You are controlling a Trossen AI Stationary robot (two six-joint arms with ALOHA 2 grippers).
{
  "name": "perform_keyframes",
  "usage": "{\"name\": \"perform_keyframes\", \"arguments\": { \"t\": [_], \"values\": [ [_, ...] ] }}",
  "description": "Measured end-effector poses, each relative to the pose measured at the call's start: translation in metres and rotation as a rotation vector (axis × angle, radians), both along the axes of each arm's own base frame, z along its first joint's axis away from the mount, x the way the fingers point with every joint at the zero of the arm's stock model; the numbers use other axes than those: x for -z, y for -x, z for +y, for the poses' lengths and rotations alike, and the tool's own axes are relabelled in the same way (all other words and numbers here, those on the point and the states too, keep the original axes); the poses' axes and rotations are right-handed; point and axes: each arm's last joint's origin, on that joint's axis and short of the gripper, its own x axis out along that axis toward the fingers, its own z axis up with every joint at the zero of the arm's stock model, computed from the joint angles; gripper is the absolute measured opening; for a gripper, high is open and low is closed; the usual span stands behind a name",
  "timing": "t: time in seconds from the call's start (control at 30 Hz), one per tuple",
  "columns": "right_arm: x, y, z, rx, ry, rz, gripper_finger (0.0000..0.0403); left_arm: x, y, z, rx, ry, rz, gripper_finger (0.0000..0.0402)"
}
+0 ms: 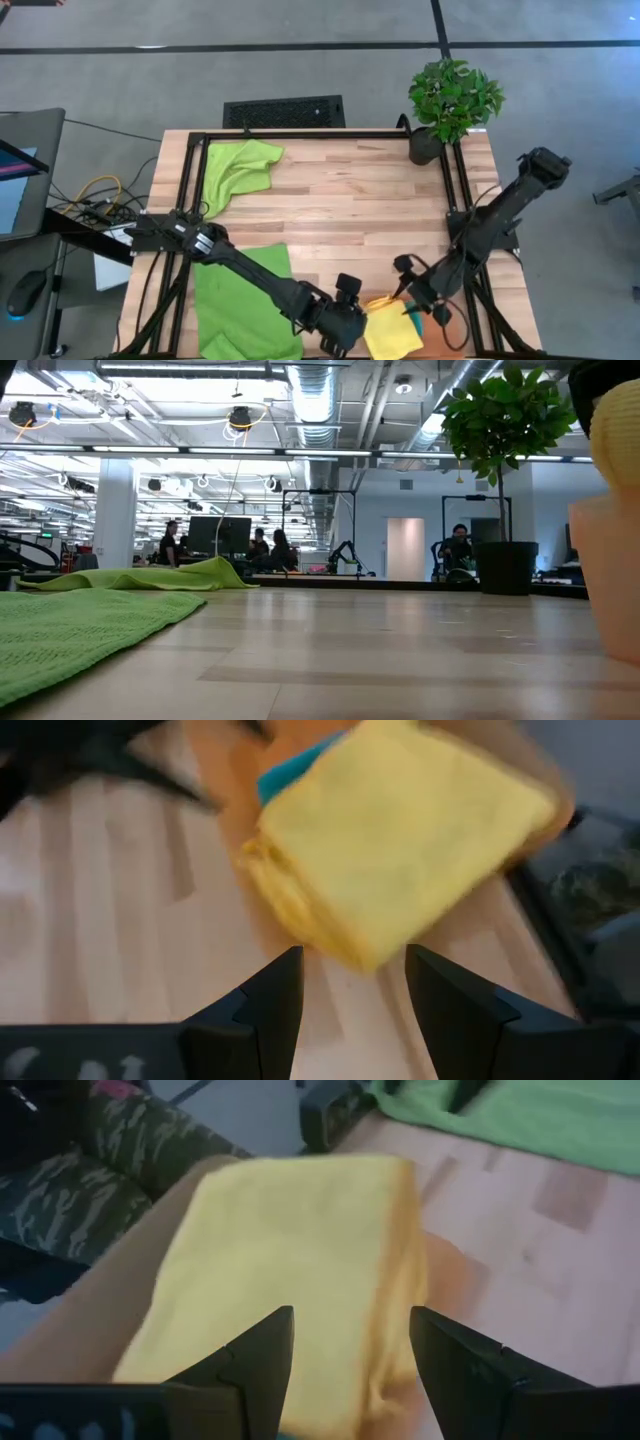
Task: Fold microfiber towels
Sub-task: Put the folded yellow microfiber towel into the orange bin, then fold the light green microfiber towel
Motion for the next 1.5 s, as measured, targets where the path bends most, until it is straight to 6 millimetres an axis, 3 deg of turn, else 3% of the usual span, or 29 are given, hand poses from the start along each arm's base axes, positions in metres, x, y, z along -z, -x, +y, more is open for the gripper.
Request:
{"name": "perform_keyframes", "arguments": {
  "t": [0.3,0.6,0.8,1.2,1.27,1.4,1.5],
  "values": [
    [0.014,-0.034,0.037,-0.050,0.064,-0.016,0.0226,-0.016,0.023,-0.014,-0.085,-0.071,0.004,0.0169],
    [0.037,-0.060,0.048,-0.042,0.076,0.078,0.0226,-0.018,0.037,-0.031,-0.095,-0.079,-0.015,0.0169],
    [0.052,-0.062,0.043,0.019,0.071,0.197,0.0226,-0.018,0.044,-0.039,-0.093,-0.091,-0.017,0.0169],
    [0.053,-0.051,0.041,0.120,0.078,0.317,0.0226,-0.016,0.048,-0.039,-0.125,-0.103,0.001,0.0169],
    [0.046,-0.050,0.043,0.096,0.071,0.311,0.0226,-0.016,0.048,-0.038,-0.147,-0.116,-0.006,0.0169],
    [0.004,-0.047,0.049,0.041,0.020,0.148,0.0226,-0.016,0.051,-0.035,-0.211,-0.133,-0.010,0.0169],
    [-0.014,-0.036,0.045,0.041,0.053,0.094,0.0226,-0.019,0.055,-0.033,-0.252,-0.114,0.000,0.0169]
  ]
}}
